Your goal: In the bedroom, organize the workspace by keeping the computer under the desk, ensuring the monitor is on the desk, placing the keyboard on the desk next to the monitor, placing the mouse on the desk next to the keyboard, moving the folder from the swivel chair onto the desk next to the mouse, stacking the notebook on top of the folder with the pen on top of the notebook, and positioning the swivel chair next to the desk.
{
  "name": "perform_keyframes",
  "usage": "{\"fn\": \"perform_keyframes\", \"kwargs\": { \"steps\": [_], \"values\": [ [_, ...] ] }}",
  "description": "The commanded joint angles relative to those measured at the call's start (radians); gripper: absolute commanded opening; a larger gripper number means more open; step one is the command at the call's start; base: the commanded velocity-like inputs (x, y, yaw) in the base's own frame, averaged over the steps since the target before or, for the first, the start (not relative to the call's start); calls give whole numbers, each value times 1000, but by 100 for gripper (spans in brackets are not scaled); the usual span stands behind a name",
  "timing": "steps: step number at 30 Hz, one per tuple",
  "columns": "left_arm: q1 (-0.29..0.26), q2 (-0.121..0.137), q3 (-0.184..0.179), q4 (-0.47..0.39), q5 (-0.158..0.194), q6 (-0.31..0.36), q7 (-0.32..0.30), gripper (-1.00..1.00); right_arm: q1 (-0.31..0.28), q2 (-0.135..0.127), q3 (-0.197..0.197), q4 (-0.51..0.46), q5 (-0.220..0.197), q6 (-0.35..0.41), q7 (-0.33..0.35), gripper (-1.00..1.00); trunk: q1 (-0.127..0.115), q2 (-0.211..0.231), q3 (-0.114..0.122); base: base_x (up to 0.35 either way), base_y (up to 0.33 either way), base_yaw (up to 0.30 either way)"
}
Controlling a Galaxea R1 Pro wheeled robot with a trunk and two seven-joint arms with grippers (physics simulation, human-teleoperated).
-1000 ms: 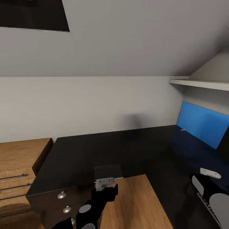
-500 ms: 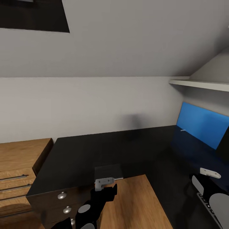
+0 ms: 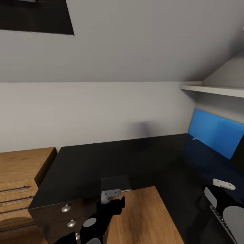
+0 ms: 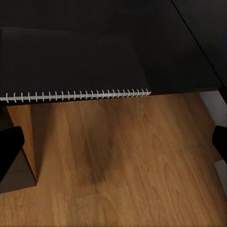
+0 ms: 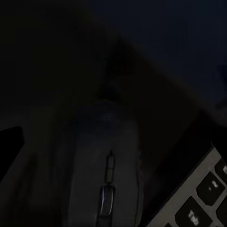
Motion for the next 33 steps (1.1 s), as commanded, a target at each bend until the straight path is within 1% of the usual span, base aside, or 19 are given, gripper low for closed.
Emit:
{"fn": "perform_keyframes", "kwargs": {
  "steps": [1, 6, 9, 12, 15, 16, 20, 21, 22, 24, 25, 26, 27, 28, 29, 30, 31, 32, 33],
  "values": [
    [-1, 0, -1, -2, 2, 5, 5, 100, 0, 0, 1, -2, -9, 4, -5, 100, 0, -1, -1, 0, 0, 0],
    [-1, 0, -1, -2, 2, 5, 5, 100, 0, 0, 1, -9, -10, -1, -5, 100, 0, -1, -1, 0, 0, 0],
    [-2, 0, -1, 0, 2, 5, 7, 100, 1, 19, -1, -96, -10, -7, -8, 100, 0, -1, -1, 0, 0, 0],
    [-1, 0, -1, 3, 0, 5, 8, 100, 5, 55, -2, -196, -6, -9, -12, 100, 0, -1, -1, 0, 0, 0],
    [-1, 0, -1, 8, -1, 5, 9, 100, 26, 100, -1, -319, -1, -11, -16, 100, 0, -1, -1, 0, 0, 61],
    [-2, 0, -2, 8, -1, 5, 9, 100, 45, 122, -1, -353, 2, -12, -18, 100, 0, -1, -1, 0, 0, 196],
    [-1, -1, -1, 11, 1, 5, 9, 100, 65, 163, 0, -380, 24, -16, -20, 100, 0, -1, -1, 0, 0, 240],
    [-1, -2, -2, 16, 1, 5, 9, 100, 68, 181, 1, -384, 39, -17, -21, 100, 0, -1, -1, 0, 0, 262],
    [-1, -4, -2, 28, 0, 5, 9, 100, 71, 218, 1, -385, 81, -21, -27, 100, 0, -1, -1, 0, 0, 269],
    [-1, -5, -3, 35, 0, 6, 9, 100, 73, 259, 1, -383, 126, -23, -41, 100, 0, -1, -1, 0, 0, 272],
    [-1, -6, -3, 36, 0, 6, 9, 100, 74, 271, 1, -382, 137, -23, -46, 100, 0, -1, -1, 0, 0, 273],
    [-1, -6, -3, 39, 1, 6, 9, 100, 76, 296, 1, -380, 159, -25, -57, 100, 0, -1, -1, 0, 0, 271],
    [-1, -6, -3, 41, 1, 6, 9, 100, 78, 310, 1, -380, 171, -28, -63, 100, 0, -1, -1, 0, 0, 250],
    [-1, -7, -3, 46, 1, 6, 8, 100, 82, 337, 1, -379, 197, -35, -78, 100, 0, -1, -1, 0, 0, 172],
    [-1, -7, -2, 50, 1, 6, 8, 100, 85, 350, 1, -379, 210, -39, -85, 100, 0, -1, -1, 0, 0, 138],
    [-1, -7, -2, 55, -1, 6, 8, 100, 90, 373, 1, -379, 238, -49, -100, 100, 0, -1, -1, 0, 0, 88],
    [-1, -7, -2, 58, -1, 6, 8, 100, 94, 383, 1, -379, 251, -54, -106, 100, 0, -1, -1, 0, 0, 70],
    [-1, -7, -2, 63, -2, 6, 7, 100, 107, 406, 1, -380, 286, -71, -119, 100, 0, -1, -1, 0, 0, 36],
    [-1, -7, -2, 66, -1, 6, 7, 100, 119, 418, 1, -381, 308, -89, -126, 100, 0, -1, -1, 0, 0, 18]
  ]
}}
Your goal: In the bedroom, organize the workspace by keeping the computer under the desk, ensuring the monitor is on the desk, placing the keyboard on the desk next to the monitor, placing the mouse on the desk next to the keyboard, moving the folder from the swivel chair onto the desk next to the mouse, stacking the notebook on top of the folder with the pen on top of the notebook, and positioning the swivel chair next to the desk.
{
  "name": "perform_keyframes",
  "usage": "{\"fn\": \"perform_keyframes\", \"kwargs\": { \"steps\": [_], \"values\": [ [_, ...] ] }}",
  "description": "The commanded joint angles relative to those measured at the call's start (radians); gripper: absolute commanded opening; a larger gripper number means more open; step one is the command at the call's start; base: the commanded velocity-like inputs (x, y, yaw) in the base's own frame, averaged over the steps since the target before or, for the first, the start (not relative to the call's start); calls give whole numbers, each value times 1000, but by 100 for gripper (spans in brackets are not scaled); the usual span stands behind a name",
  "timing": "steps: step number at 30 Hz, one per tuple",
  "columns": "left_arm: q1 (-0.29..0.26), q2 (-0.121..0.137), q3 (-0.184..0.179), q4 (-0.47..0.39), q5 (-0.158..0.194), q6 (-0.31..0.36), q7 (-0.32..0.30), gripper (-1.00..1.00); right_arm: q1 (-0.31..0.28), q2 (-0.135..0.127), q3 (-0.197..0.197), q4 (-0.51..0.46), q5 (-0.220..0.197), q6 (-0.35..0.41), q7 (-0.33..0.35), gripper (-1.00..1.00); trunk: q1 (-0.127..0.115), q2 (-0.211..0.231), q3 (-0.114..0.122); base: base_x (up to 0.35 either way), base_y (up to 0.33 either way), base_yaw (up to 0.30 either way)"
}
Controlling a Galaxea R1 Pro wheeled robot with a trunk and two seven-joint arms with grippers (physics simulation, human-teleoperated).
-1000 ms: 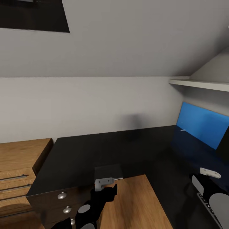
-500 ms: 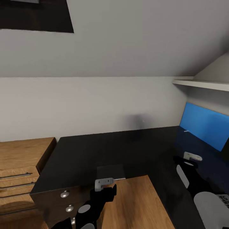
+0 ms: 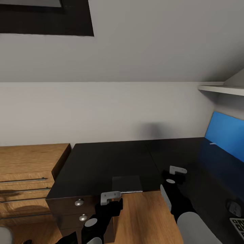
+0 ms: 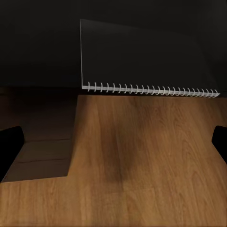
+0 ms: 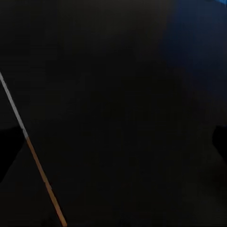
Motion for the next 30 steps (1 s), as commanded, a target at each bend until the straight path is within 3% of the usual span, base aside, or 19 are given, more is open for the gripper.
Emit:
{"fn": "perform_keyframes", "kwargs": {
  "steps": [1, 10, 11, 16, 30],
  "values": [
    [-1, 1, -1, 0, 2, 5, 5, 100, 4, 6, -2, -2, 16, 0, -3, 100, 0, -1, -1, 0, 0, 12],
    [-2, 0, -3, 2, 1, 4, 4, 100, 14, 29, 4, -6, 31, -17, -9, 100, 0, -1, -1, 0, 0, 3],
    [-2, -1, -2, 8, 2, 4, 2, 100, 14, 35, 4, -1, 33, -47, -10, 100, 0, -1, -1, 0, 0, 185],
    [-2, 0, -1, 10, 2, 4, 1, 100, 14, 36, 4, 0, 33, -56, -11, 100, 0, -1, -1, -25, 13, 248],
    [-2, 0, -3, 10, 2, 2, 1, 100, 14, 36, 4, 1, 35, -58, -11, 100, 0, -1, -1, -263, 189, 277]
  ]
}}
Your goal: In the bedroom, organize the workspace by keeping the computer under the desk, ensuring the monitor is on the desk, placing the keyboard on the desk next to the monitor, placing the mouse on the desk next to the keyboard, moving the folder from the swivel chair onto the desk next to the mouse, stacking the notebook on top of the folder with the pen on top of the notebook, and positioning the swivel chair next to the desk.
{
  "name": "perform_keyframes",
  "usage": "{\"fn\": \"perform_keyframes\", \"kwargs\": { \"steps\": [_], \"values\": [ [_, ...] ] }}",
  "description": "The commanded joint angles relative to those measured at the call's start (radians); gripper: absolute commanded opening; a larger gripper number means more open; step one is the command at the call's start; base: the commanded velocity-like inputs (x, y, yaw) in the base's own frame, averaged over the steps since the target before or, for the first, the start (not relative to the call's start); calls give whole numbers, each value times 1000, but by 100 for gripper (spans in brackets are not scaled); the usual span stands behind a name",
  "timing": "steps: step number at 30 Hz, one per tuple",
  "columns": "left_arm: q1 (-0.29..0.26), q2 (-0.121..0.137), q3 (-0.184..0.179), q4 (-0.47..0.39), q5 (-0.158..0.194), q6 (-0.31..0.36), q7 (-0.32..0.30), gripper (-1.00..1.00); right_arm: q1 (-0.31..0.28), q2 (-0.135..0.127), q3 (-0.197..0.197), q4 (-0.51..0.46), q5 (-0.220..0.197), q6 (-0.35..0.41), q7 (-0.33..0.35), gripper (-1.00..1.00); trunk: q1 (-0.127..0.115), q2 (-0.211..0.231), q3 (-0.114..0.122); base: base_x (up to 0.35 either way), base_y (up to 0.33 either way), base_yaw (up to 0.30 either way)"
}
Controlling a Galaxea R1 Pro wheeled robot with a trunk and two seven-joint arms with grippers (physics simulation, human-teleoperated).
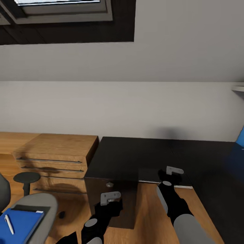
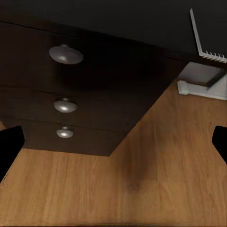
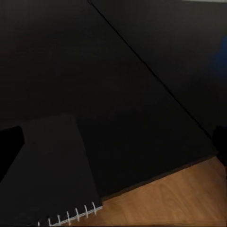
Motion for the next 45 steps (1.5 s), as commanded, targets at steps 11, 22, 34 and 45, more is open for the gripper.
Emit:
{"fn": "perform_keyframes", "kwargs": {
  "steps": [11, 22, 34, 45],
  "values": [
    [-2, 2, -2, -1, -2, -30, 10, 100, 2, 1, -3, -2, 14, 9, -1, 100, 0, -1, -1, -75, 49, 282],
    [-2, 6, -2, -4, -5, -38, 14, 100, 6, 12, -2, -2, 16, -21, -1, 100, 0, -1, -1, 0, 0, 283],
    [-1, 2, 0, 0, 0, -36, 9, 100, 15, 18, 46, -2, 27, -35, 0, 100, 0, -1, -1, 0, 0, 102],
    [-2, 1, -1, 0, 0, -36, 12, 100, 15, 18, 47, 0, 27, -35, -1, 100, 0, -1, -1, 0, 0, 132]
  ]
}}
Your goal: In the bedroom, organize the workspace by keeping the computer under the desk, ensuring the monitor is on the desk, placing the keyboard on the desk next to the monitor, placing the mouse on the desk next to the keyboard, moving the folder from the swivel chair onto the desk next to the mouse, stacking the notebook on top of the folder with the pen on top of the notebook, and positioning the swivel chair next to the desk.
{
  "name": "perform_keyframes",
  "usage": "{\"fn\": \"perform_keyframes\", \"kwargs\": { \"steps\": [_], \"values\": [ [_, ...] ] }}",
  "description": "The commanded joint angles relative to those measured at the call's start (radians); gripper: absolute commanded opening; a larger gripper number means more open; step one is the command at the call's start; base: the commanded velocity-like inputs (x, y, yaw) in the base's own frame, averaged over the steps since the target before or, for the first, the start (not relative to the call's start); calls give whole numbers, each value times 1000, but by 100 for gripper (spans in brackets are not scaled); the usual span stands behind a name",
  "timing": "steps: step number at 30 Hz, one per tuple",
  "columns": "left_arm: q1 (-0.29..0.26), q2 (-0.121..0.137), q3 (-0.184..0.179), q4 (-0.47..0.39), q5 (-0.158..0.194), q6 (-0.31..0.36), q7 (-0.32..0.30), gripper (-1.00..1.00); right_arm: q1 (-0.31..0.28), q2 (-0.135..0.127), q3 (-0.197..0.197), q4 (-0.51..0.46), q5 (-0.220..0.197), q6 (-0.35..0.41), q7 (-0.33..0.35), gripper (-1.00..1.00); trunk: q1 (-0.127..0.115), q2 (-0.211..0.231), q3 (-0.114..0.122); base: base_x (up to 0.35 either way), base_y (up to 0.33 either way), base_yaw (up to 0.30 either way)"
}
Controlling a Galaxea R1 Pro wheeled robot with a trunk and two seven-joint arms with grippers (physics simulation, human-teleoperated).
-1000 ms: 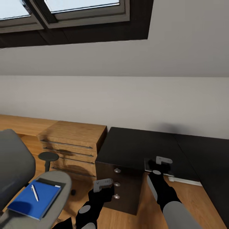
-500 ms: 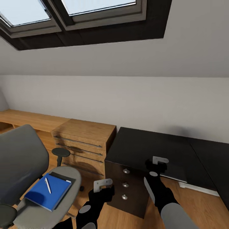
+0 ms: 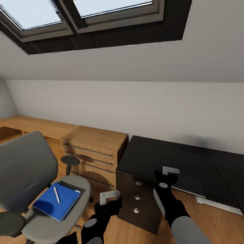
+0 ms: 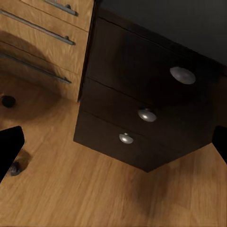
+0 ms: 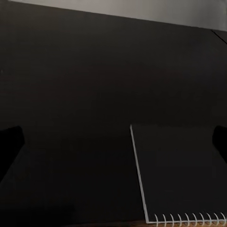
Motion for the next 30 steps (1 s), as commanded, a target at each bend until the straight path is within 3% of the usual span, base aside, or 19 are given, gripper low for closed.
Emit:
{"fn": "perform_keyframes", "kwargs": {
  "steps": [1, 20, 30],
  "values": [
    [-2, 0, -2, -1, 1, 6, 6, 100, 0, 1, -3, -1, 10, 8, -1, 100, 0, -1, -1, 0, 0, 263],
    [-1, -1, -4, -1, 0, 6, 7, 100, 4, 3, -1, 1, 11, 8, 3, 100, 0, -1, -1, 0, 0, 275],
    [-1, 10, 7, -4, -2, 5, 8, 100, 7, 3, 55, 19, 9, 8, 6, 100, 0, -1, -1, 0, 0, 278]
  ]
}}
